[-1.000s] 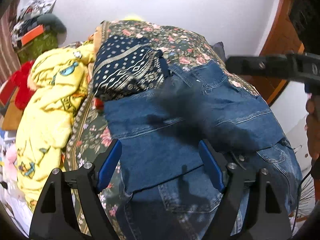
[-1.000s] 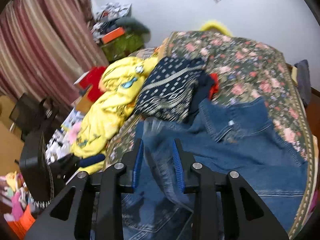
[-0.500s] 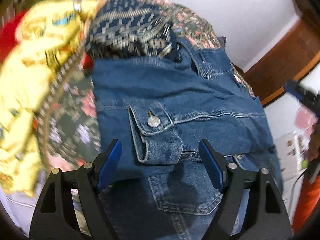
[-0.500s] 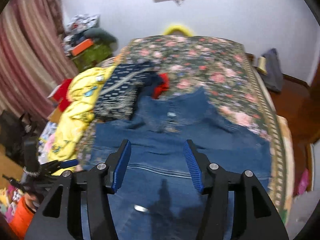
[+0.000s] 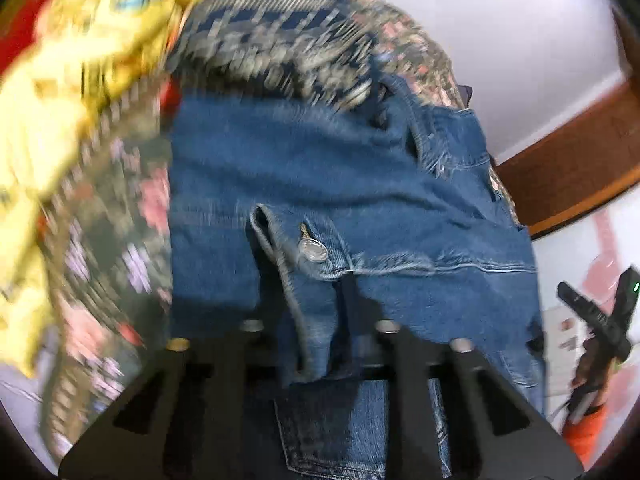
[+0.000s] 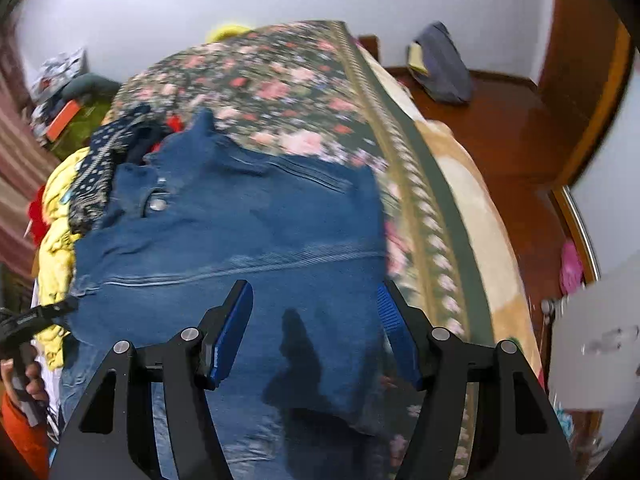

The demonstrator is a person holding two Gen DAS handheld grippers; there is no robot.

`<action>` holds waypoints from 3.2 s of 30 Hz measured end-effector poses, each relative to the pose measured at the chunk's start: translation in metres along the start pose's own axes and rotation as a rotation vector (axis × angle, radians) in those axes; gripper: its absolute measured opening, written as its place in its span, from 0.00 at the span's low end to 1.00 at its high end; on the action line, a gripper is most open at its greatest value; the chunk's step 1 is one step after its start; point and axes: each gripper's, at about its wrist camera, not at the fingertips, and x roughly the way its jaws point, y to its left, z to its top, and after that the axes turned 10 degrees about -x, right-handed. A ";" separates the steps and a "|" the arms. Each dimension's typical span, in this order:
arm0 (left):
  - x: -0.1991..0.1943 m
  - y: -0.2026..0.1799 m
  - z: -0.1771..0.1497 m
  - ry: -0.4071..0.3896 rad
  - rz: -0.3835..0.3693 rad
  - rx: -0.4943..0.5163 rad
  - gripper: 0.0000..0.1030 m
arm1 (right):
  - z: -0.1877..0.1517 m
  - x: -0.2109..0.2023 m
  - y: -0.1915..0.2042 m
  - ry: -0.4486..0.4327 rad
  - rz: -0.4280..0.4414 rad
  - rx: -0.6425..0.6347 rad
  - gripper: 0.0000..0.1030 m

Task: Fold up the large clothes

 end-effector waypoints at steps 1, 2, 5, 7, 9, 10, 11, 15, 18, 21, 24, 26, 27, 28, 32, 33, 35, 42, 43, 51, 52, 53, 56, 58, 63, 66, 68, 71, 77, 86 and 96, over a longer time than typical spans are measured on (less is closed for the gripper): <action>-0.009 -0.010 0.000 -0.039 0.011 0.039 0.12 | 0.000 -0.001 -0.003 0.000 0.005 0.011 0.59; -0.020 -0.021 0.001 -0.083 0.017 0.081 0.11 | 0.000 -0.002 -0.006 -0.005 0.009 0.018 0.59; -0.054 -0.044 0.005 -0.195 0.005 0.161 0.10 | 0.003 -0.006 -0.005 -0.026 0.015 0.015 0.59; -0.080 -0.056 0.010 -0.274 -0.005 0.200 0.09 | 0.004 -0.009 -0.003 -0.043 0.026 0.006 0.59; -0.102 -0.062 0.014 -0.339 -0.002 0.235 0.09 | 0.002 -0.006 -0.001 -0.051 0.034 -0.010 0.59; -0.106 -0.062 0.016 -0.349 0.005 0.243 0.09 | 0.001 -0.003 0.002 -0.045 0.035 -0.021 0.59; -0.107 -0.060 0.018 -0.348 0.014 0.250 0.09 | 0.000 0.001 0.003 -0.036 0.036 -0.028 0.60; -0.076 -0.035 0.014 -0.249 0.090 0.245 0.10 | -0.012 0.029 0.010 0.047 0.044 -0.050 0.60; -0.033 -0.005 0.003 -0.133 0.205 0.232 0.13 | -0.022 0.050 0.010 0.126 0.043 -0.050 0.60; 0.000 0.026 -0.009 -0.030 0.261 0.188 0.16 | -0.027 0.051 0.009 0.131 0.046 -0.050 0.60; 0.002 0.035 -0.010 -0.027 0.272 0.169 0.35 | -0.025 0.047 0.006 0.129 0.039 -0.050 0.60; -0.004 0.036 -0.007 -0.041 0.285 0.169 0.47 | -0.023 0.043 0.004 0.122 0.033 -0.051 0.60; -0.009 0.037 -0.005 -0.046 0.278 0.173 0.48 | -0.022 0.042 0.004 0.115 0.033 -0.053 0.60; -0.011 0.037 -0.003 -0.050 0.274 0.177 0.52 | -0.020 0.040 0.003 0.104 0.034 -0.053 0.61; -0.021 0.038 0.015 -0.080 0.259 0.174 0.61 | -0.005 0.039 -0.002 0.064 0.042 -0.034 0.61; -0.019 0.041 0.022 -0.080 0.251 0.166 0.61 | -0.001 0.040 -0.003 0.061 0.041 -0.030 0.61; -0.013 0.049 0.040 -0.071 0.225 0.143 0.62 | 0.010 0.045 -0.008 0.052 0.036 -0.020 0.60; 0.030 0.076 0.076 -0.004 0.163 0.003 0.62 | 0.038 0.075 -0.023 0.064 0.074 0.041 0.61; 0.033 0.077 0.078 0.001 0.152 -0.005 0.62 | 0.041 0.080 -0.025 0.069 0.084 0.050 0.61; 0.065 0.078 0.086 0.019 0.092 -0.035 0.62 | 0.058 0.110 -0.028 0.057 0.128 0.066 0.61; 0.067 0.078 0.087 0.015 0.086 -0.038 0.62 | 0.060 0.111 -0.024 0.050 0.119 0.051 0.58; 0.067 0.077 0.088 0.009 0.081 -0.039 0.57 | 0.062 0.114 -0.020 0.048 0.112 0.028 0.53; 0.061 0.067 0.091 -0.042 0.113 -0.001 0.15 | 0.065 0.117 -0.010 0.059 0.067 -0.034 0.26; 0.051 0.053 0.090 -0.083 0.134 0.048 0.10 | 0.064 0.111 -0.003 0.040 0.047 -0.086 0.13; 0.016 0.006 0.078 -0.175 0.204 0.214 0.08 | 0.065 0.082 0.005 -0.044 0.033 -0.139 0.08; -0.012 -0.031 0.067 -0.250 0.220 0.329 0.07 | 0.068 0.057 0.011 -0.097 0.042 -0.162 0.08; -0.037 -0.059 0.057 -0.312 0.209 0.399 0.07 | 0.071 0.041 0.015 -0.135 0.038 -0.182 0.07; -0.062 -0.088 0.054 -0.374 0.178 0.465 0.07 | 0.074 0.012 0.020 -0.197 0.048 -0.202 0.07; -0.091 -0.135 0.052 -0.467 0.151 0.543 0.07 | 0.087 -0.020 0.033 -0.284 0.053 -0.242 0.07; -0.075 -0.160 0.083 -0.485 0.157 0.534 0.07 | 0.120 -0.026 0.041 -0.367 0.025 -0.270 0.07; 0.018 -0.114 0.158 -0.384 0.312 0.369 0.07 | 0.152 0.062 0.015 -0.229 -0.060 -0.201 0.07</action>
